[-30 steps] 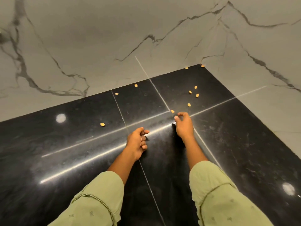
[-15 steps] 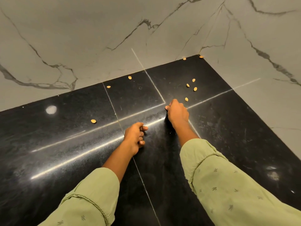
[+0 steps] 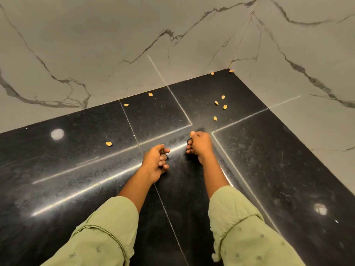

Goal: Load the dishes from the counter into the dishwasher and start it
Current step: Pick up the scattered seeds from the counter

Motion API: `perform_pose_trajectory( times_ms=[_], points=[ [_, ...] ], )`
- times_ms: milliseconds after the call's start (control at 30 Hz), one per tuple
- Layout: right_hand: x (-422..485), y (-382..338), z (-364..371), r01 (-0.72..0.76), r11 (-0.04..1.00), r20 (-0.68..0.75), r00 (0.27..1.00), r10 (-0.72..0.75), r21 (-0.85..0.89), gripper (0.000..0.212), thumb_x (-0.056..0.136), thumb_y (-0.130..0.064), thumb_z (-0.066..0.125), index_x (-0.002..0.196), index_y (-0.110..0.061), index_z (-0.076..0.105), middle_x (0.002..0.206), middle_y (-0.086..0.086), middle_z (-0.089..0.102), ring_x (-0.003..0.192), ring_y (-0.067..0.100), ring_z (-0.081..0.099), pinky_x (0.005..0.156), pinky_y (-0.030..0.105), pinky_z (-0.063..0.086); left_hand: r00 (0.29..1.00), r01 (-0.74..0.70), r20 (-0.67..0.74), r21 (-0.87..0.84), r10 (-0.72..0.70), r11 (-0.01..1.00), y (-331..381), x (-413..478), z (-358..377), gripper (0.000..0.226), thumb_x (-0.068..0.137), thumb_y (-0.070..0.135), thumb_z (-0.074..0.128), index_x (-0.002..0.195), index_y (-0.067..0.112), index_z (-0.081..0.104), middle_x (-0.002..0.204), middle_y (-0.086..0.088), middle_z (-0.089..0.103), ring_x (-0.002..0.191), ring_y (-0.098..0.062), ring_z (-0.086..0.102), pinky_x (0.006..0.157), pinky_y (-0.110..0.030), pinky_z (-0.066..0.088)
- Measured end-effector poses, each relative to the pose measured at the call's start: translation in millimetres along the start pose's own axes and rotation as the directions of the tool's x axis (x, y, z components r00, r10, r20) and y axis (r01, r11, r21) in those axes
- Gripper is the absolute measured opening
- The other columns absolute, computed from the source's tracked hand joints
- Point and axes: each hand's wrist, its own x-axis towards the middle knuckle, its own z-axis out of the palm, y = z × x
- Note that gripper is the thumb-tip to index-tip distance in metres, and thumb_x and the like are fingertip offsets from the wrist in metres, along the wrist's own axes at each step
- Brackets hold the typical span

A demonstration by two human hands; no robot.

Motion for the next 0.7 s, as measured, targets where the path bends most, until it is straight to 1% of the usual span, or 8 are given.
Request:
perform_pose_trajectory(
  times_ms=[67, 200, 333, 433, 500, 600, 633, 700],
  points=[
    [-15, 2, 7, -0.119, 0.948, 0.154, 0.985, 0.076, 0.296, 0.024, 0.103, -0.013, 0.042, 0.082, -0.009, 0.050, 0.065, 0.008, 0.049, 0.049, 0.018, 0.058, 0.041, 0.025, 0.047, 0.999, -0.005, 0.032, -0.114, 0.009, 0.993, 1, -7, -1, 0.033, 0.104, 0.030, 0.041, 0.084, 0.009, 0.057, 0.043, 0.006, 0.034, 0.033, -0.007, 0.028, 0.039, -0.021, 0.029],
    [-44, 4, 31, -0.269, 0.804, 0.333, 0.938, 0.094, 0.530, 0.024, 0.096, -0.007, 0.038, 0.080, -0.004, 0.054, 0.057, 0.009, 0.058, 0.050, 0.021, 0.065, 0.044, 0.024, 0.052, 0.996, -0.024, 0.071, -0.369, 0.054, 0.929, 2, -21, -18, 0.045, 0.104, 0.038, 0.036, 0.092, 0.006, 0.065, 0.052, -0.001, 0.051, 0.043, -0.011, 0.050, 0.049, -0.025, 0.046],
    [-57, 3, 62, -0.298, 0.800, 0.383, 0.919, 0.092, 0.521, 0.038, 0.100, -0.026, 0.036, 0.074, -0.006, 0.055, 0.058, 0.009, 0.059, 0.051, 0.022, 0.064, 0.043, 0.024, 0.050, 0.996, -0.052, 0.038, -0.504, 0.082, 0.862, 12, -32, -54, 0.050, 0.104, 0.040, 0.033, 0.096, 0.004, 0.067, 0.063, -0.004, 0.060, 0.054, -0.014, 0.059, 0.053, -0.026, 0.053],
    [-62, -5, 86, -0.297, 0.861, 0.407, 0.906, 0.117, 0.412, 0.052, 0.102, -0.049, 0.035, 0.075, -0.010, 0.055, 0.055, 0.006, 0.054, 0.040, 0.016, 0.052, 0.036, 0.018, 0.033, 0.993, -0.114, -0.056, -0.549, 0.100, 0.828, 23, -33, -80, 0.051, 0.105, 0.039, 0.031, 0.096, 0.005, 0.068, 0.060, -0.002, 0.057, 0.053, -0.013, 0.053, 0.057, -0.028, 0.048],
    [-63, -8, 103, -0.310, 0.883, 0.424, 0.894, 0.146, 0.351, 0.057, 0.099, -0.060, 0.032, 0.080, -0.011, 0.053, 0.055, 0.004, 0.047, 0.034, 0.010, 0.038, 0.032, 0.015, 0.021, 0.987, -0.158, -0.121, -0.559, 0.108, 0.814, 31, -31, -98, 0.049, 0.105, 0.038, 0.032, 0.096, 0.006, 0.067, 0.053, 0.000, 0.047, 0.045, -0.010, 0.041, 0.049, -0.024, 0.040],
    [-63, -10, 125, -0.341, 0.895, 0.448, 0.874, 0.189, 0.287, 0.061, 0.096, -0.067, 0.028, 0.079, -0.013, 0.049, 0.049, -0.001, 0.038, 0.031, 0.007, 0.027, 0.030, 0.012, 0.014, 0.962, -0.226, -0.254, -0.518, 0.104, 0.825, 45, -25, -116, 0.041, 0.105, 0.034, 0.036, 0.084, 0.010, 0.061, 0.045, 0.004, 0.030, 0.033, -0.008, 0.023, 0.037, -0.018, 0.023],
    [-64, -11, 131, -0.338, 0.903, 0.451, 0.871, 0.194, 0.265, 0.060, 0.097, -0.067, 0.028, 0.077, -0.014, 0.048, 0.047, -0.002, 0.036, 0.031, 0.007, 0.026, 0.030, 0.012, 0.014, 0.936, -0.269, -0.329, -0.440, 0.125, 0.857, 48, -22, -120, 0.037, 0.104, 0.032, 0.041, 0.080, 0.013, 0.060, 0.046, 0.004, 0.029, 0.035, -0.009, 0.023, 0.036, -0.018, 0.020],
    [-64, -14, 141, -0.322, 0.920, 0.435, 0.878, 0.202, 0.223, 0.054, 0.099, -0.062, 0.032, 0.073, -0.016, 0.044, 0.046, -0.004, 0.032, 0.032, 0.006, 0.024, 0.030, 0.013, 0.014, 0.828, -0.373, -0.485, -0.101, 0.282, 0.922, 54, -16, -129, 0.026, 0.100, 0.027, 0.053, 0.078, 0.016, 0.059, 0.056, 0.002, 0.039, 0.046, -0.014, 0.035, 0.042, -0.023, 0.029]
  ],
)
